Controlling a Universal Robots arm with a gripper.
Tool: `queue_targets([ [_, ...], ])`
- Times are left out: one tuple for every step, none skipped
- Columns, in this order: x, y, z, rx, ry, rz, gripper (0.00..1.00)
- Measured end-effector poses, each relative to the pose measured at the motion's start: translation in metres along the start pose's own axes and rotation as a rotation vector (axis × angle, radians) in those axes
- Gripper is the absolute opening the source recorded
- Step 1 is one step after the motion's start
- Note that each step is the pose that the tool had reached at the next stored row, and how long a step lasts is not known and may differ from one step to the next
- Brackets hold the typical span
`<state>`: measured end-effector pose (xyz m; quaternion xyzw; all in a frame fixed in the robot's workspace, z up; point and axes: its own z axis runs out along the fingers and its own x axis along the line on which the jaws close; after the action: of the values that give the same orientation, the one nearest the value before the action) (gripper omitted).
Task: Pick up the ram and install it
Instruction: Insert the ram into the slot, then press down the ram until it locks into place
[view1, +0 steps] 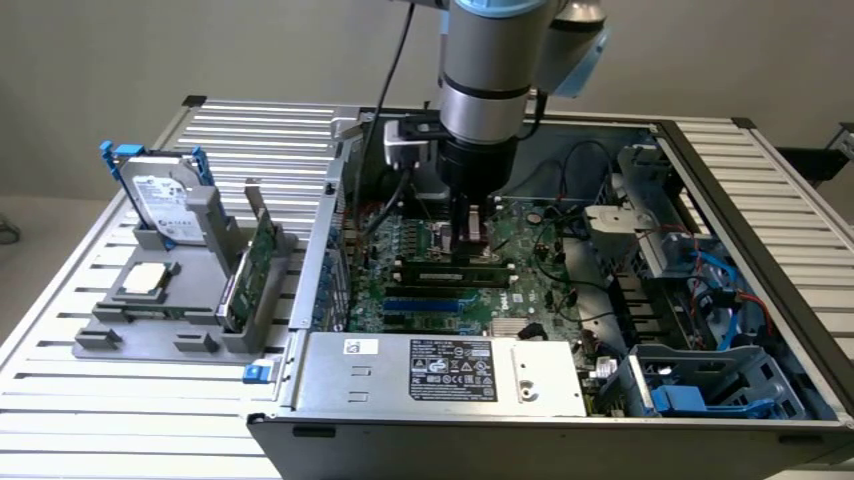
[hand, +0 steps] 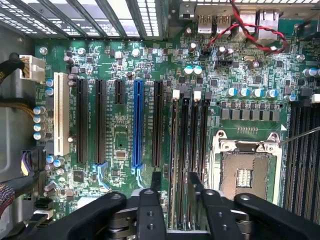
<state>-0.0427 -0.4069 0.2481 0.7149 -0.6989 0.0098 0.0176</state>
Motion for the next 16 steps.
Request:
queue_targets([
  [0.000,0.0004,-0.0006,-0.0001,0.0001,0.000,0.31],
  [0.000,0.0008,-0.0009,0.0000,-0.0001,0.000,0.25],
  [0.000,0.0015,-0.0010,0.0000,-0.0003,0.000,0.25],
  [0.000,0.0022,-0.0010,0.0001,-0.0003,0.000,0.19],
  [0.000,0.0032,-0.0011,0.0000,-0.0001,0.000,0.13],
  [0.000,0.0045,-0.0011,-0.0001,0.0000,0.000,0.13],
  [0.000,0.0062,-0.0010,0.0000,-0.0001,0.001,0.11],
  [0.000,0.0081,-0.0008,-0.0001,-0.0001,0.001,0.11],
  [0.000,0.0097,-0.0004,0.0000,-0.0002,0.002,0.11],
  [0.000,0.0110,0.0001,-0.0001,-0.0002,0.002,0.11],
  [0.000,0.0118,0.0010,-0.0001,-0.0001,0.003,0.11],
  [0.000,0.0119,0.0025,-0.0002,0.0000,0.003,0.11],
  [0.000,0.0119,0.0043,-0.0001,0.0000,0.003,0.11],
  [-0.001,0.0119,0.0063,-0.0002,0.0000,0.003,0.11],
  [-0.001,0.0119,0.0080,-0.0002,-0.0001,0.003,0.11],
  [-0.001,0.0119,0.0095,-0.0001,-0.0004,0.003,0.11],
])
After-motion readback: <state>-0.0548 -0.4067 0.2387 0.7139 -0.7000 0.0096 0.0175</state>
